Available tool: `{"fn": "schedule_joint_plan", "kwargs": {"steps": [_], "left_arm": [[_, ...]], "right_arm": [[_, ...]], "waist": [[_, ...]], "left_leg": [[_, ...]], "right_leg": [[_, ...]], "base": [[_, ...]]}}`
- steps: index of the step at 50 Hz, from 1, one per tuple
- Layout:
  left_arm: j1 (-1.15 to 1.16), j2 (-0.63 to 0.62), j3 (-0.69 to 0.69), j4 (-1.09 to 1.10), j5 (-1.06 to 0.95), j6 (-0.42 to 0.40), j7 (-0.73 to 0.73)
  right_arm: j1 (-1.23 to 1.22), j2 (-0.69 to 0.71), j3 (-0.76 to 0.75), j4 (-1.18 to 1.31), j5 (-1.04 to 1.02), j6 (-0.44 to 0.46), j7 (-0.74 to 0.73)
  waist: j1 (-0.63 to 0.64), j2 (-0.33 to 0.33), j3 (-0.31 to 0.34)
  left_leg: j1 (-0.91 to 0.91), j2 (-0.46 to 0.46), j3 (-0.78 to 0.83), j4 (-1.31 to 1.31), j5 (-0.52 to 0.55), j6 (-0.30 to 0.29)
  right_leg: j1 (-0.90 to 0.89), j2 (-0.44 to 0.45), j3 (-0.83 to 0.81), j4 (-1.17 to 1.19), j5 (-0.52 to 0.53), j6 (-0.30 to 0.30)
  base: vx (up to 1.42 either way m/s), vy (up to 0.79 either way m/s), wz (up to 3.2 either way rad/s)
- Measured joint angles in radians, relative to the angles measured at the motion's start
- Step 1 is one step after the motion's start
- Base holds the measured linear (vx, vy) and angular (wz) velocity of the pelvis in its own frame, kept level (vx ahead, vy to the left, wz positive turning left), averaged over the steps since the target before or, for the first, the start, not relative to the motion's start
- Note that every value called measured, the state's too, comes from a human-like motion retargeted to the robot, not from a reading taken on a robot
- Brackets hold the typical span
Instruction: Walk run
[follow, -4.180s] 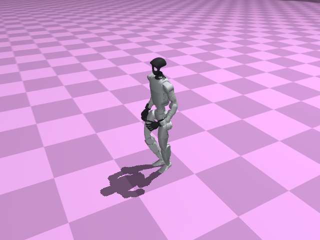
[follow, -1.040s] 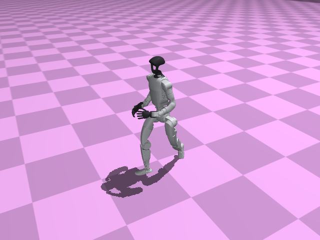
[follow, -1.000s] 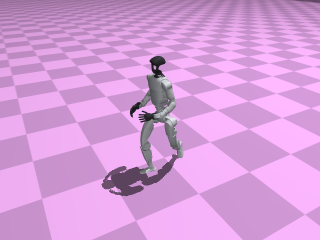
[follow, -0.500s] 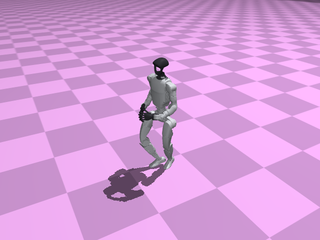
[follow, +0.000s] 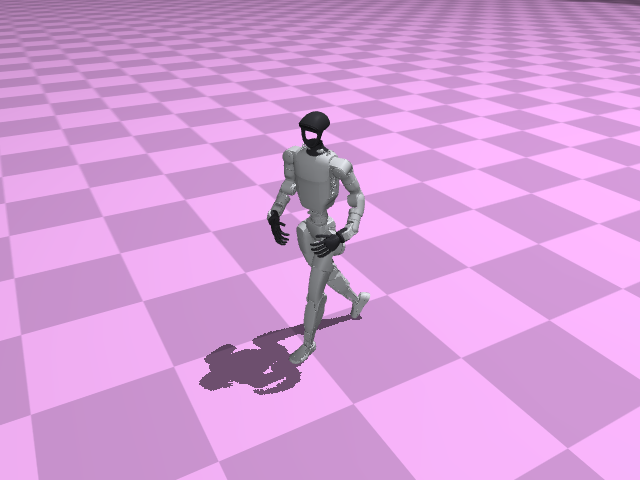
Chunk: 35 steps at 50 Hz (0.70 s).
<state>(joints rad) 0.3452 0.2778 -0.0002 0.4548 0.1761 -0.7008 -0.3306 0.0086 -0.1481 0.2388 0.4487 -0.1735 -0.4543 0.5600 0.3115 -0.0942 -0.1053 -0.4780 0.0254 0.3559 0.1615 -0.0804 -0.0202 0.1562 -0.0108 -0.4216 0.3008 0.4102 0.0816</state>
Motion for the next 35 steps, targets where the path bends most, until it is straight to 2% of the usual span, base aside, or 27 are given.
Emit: {"fn": "schedule_joint_plan", "kwargs": {"steps": [1, 2, 3, 5, 7, 8, 10, 11, 13, 15, 17, 18, 20, 22, 23, 25, 27, 28, 30, 32, 33, 35], "left_arm": [[-0.037, 0.017, -0.024, -0.026, 0.007, 0.028, -0.012], [-0.073, 0.031, -0.045, -0.050, 0.009, 0.056, -0.034], [-0.107, 0.038, -0.063, -0.071, -0.002, 0.082, -0.074], [-0.182, 0.024, -0.142, -0.074, -0.064, 0.153, -0.135], [-0.283, -0.050, -0.177, -0.063, -0.146, 0.229, -0.185], [-0.323, -0.074, -0.201, -0.072, -0.193, 0.251, -0.212], [-0.379, -0.038, -0.236, -0.159, -0.240, 0.254, -0.272], [-0.389, -0.002, -0.251, -0.218, -0.212, 0.252, -0.277], [-0.385, 0.055, -0.270, -0.322, -0.128, 0.254, -0.249], [-0.351, 0.092, -0.269, -0.391, -0.064, 0.256, -0.188], [-0.308, 0.086, -0.247, -0.387, -0.053, 0.253, -0.155], [-0.290, 0.069, -0.232, -0.363, -0.059, 0.255, -0.157], [-0.255, 0.041, -0.184, -0.294, -0.089, 0.246, -0.211], [-0.184, -0.013, -0.110, -0.174, -0.114, 0.190, -0.226], [-0.139, -0.051, -0.096, -0.109, -0.115, 0.157, -0.210], [-0.081, -0.134, -0.076, 0.007, -0.123, 0.113, -0.177], [-0.041, -0.147, -0.050, 0.052, -0.159, 0.091, -0.208], [-0.021, -0.132, -0.033, 0.042, -0.163, 0.077, -0.223], [0.022, -0.071, -0.014, -0.003, -0.138, 0.057, -0.221], [0.039, -0.005, -0.021, -0.052, -0.117, 0.053, -0.197], [0.034, 0.010, -0.031, -0.070, -0.117, 0.056, -0.182], [-0.011, 0.014, -0.064, -0.092, -0.126, 0.054, -0.170]], "right_arm": [[0.026, 0.006, -0.032, 0.015, 0.002, -0.001, 0.004], [0.056, 0.013, -0.061, 0.037, -0.003, -0.007, 0.000], [0.094, 0.021, -0.084, 0.071, -0.021, -0.021, -0.019], [0.208, 0.056, -0.130, 0.182, -0.065, -0.044, -0.095], [0.252, 0.088, -0.142, 0.268, -0.020, -0.027, -0.066], [0.278, 0.083, -0.140, 0.288, 0.029, -0.022, -0.025], [0.325, 0.062, -0.165, 0.268, 0.088, -0.062, 0.001], [0.350, 0.035, -0.190, 0.230, 0.093, -0.111, -0.009], [0.401, -0.014, -0.234, 0.154, 0.077, -0.207, -0.063], [0.424, -0.037, -0.255, 0.094, 0.036, -0.277, -0.139], [0.374, -0.040, -0.226, 0.055, 0.016, -0.274, -0.163], [0.320, -0.034, -0.197, 0.047, 0.022, -0.258, -0.152], [0.187, -0.022, -0.130, 0.050, 0.072, -0.231, -0.106], [0.091, -0.032, -0.073, 0.072, 0.189, -0.208, -0.062], [0.058, -0.033, -0.089, 0.090, 0.261, -0.188, -0.029], [-0.025, -0.017, -0.055, 0.107, 0.434, -0.095, 0.048], [-0.058, -0.013, -0.048, 0.082, 0.525, 0.020, 0.137], [-0.058, -0.012, -0.046, 0.058, 0.517, 0.047, 0.150], [-0.050, -0.011, -0.046, 0.009, 0.459, 0.053, 0.141], [-0.022, -0.014, -0.048, -0.029, 0.379, 0.034, 0.109], [-0.004, -0.006, -0.053, -0.042, 0.327, 0.031, 0.084], [0.024, 0.001, -0.083, -0.060, 0.230, -0.003, 0.044]], "waist": [[-0.010, 0.021, 0.004], [-0.031, 0.037, 0.001], [-0.076, 0.042, -0.018], [-0.111, 0.071, -0.033], [-0.222, 0.084, -0.095], [-0.279, 0.075, -0.117], [-0.372, 0.085, -0.136], [-0.415, 0.093, -0.137], [-0.514, 0.108, -0.138], [-0.585, 0.100, -0.131], [-0.593, 0.037, -0.098], [-0.583, -0.004, -0.078], [-0.574, -0.064, -0.051], [-0.521, -0.107, -0.057], [-0.471, -0.119, -0.046], [-0.344, -0.140, -0.039], [-0.280, -0.075, -0.042], [-0.239, -0.048, -0.039], [-0.128, -0.027, -0.028], [-0.047, -0.027, -0.002], [-0.015, -0.031, 0.012], [0.018, -0.033, 0.028]], "left_leg": [[-0.008, -0.015, -0.041, 0.065, 0.005, 0.126], [-0.022, -0.015, -0.080, 0.157, -0.029, 0.202], [-0.051, 0.017, -0.115, 0.303, -0.142, 0.180], [-0.004, 0.065, -0.100, 0.470, -0.292, 0.168], [0.070, 0.039, -0.115, 0.439, -0.372, 0.149], [0.119, 0.009, -0.105, 0.397, -0.373, 0.136], [0.253, -0.058, -0.103, 0.259, -0.304, 0.120], [0.323, -0.075, -0.107, 0.196, -0.203, 0.104], [0.442, -0.082, -0.104, 0.113, 0.051, 0.061], [0.534, -0.075, -0.025, 0.091, 0.316, 0.040], [0.598, -0.104, 0.079, 0.158, 0.437, 0.071], [0.606, -0.142, 0.100, 0.217, 0.430, 0.067], [0.580, -0.138, 0.199, 0.404, 0.341, 0.087], [0.499, -0.132, 0.254, 0.597, 0.227, 0.156], [0.417, -0.119, 0.222, 0.712, 0.171, 0.174], [0.212, -0.106, 0.190, 0.832, 0.079, 0.163], [0.071, -0.058, 0.113, 0.758, -0.004, 0.151], [0.019, -0.044, 0.095, 0.673, -0.023, 0.143], [-0.062, -0.028, 0.068, 0.464, -0.038, 0.109], [-0.075, -0.042, 0.040, 0.220, -0.054, 0.072], [-0.069, -0.047, 0.020, 0.122, -0.054, 0.035], [-0.068, -0.035, 0.008, 0.031, -0.063, 0.014]], "right_leg": [[-0.023, 0.010, -0.017, 0.119, -0.033, 0.005], [-0.063, 0.017, -0.028, 0.249, -0.077, 0.011], [-0.137, 0.020, -0.030, 0.404, -0.144, 0.017], [-0.294, 0.006, 0.028, 0.713, -0.246, 0.015], [-0.510, -0.059, 0.022, 0.860, -0.377, -0.011], [-0.594, -0.109, 0.010, 0.878, -0.444, -0.064], [-0.720, -0.165, -0.028, 0.796, -0.545, -0.135], [-0.762, -0.183, -0.066, 0.700, -0.567, -0.147], [-0.822, -0.190, -0.098, 0.451, -0.596, -0.142], [-0.826, -0.169, -0.040, 0.179, -0.656, -0.097], [-0.799, -0.180, 0.048, 0.050, -0.697, -0.108], [-0.786, -0.200, 0.081, 0.042, -0.680, -0.137], [-0.770, -0.217, 0.133, 0.153, -0.759, -0.253], [-0.778, -0.262, 0.193, 0.366, -0.879, -0.236], [-0.729, -0.307, 0.163, 0.412, -0.944, -0.217], [-0.636, -0.289, 0.186, 0.382, -0.999, -0.170], [-0.478, -0.186, 0.123, 0.233, -0.951, -0.136], [-0.384, -0.123, 0.091, 0.126, -0.883, -0.123], [-0.219, -0.046, 0.061, -0.032, -0.678, -0.073], [-0.114, -0.009, 0.070, -0.095, -0.397, -0.015], [-0.068, -0.005, 0.040, -0.114, -0.271, 0.003], [-0.011, 0.012, 0.036, -0.075, -0.126, 0.035]], "base": [[1.72, -0.37, 0.66], [1.90, -0.43, 0.82], [2.11, -0.42, 0.72], [2.23, -0.35, 0.21], [1.78, -0.31, 0.04], [1.73, -0.31, 0.01], [1.72, -0.38, 0.37], [1.73, -0.46, 1.14], [1.83, -0.56, 1.62], [1.79, -0.66, 0.96], [1.08, -0.39, -0.43], [1.51, -0.54, -0.93], [1.91, -0.59, -0.78], [2.31, -0.49, -0.35], [1.70, -0.22, -0.17], [1.36, -0.23, -0.41], [2.36, -0.44, -0.04], [1.77, -0.36, -0.63], [1.55, -0.36, -1.28], [1.70, -0.43, -0.79], [1.61, -0.41, -0.35], [1.64, -0.40, -0.03]]}}
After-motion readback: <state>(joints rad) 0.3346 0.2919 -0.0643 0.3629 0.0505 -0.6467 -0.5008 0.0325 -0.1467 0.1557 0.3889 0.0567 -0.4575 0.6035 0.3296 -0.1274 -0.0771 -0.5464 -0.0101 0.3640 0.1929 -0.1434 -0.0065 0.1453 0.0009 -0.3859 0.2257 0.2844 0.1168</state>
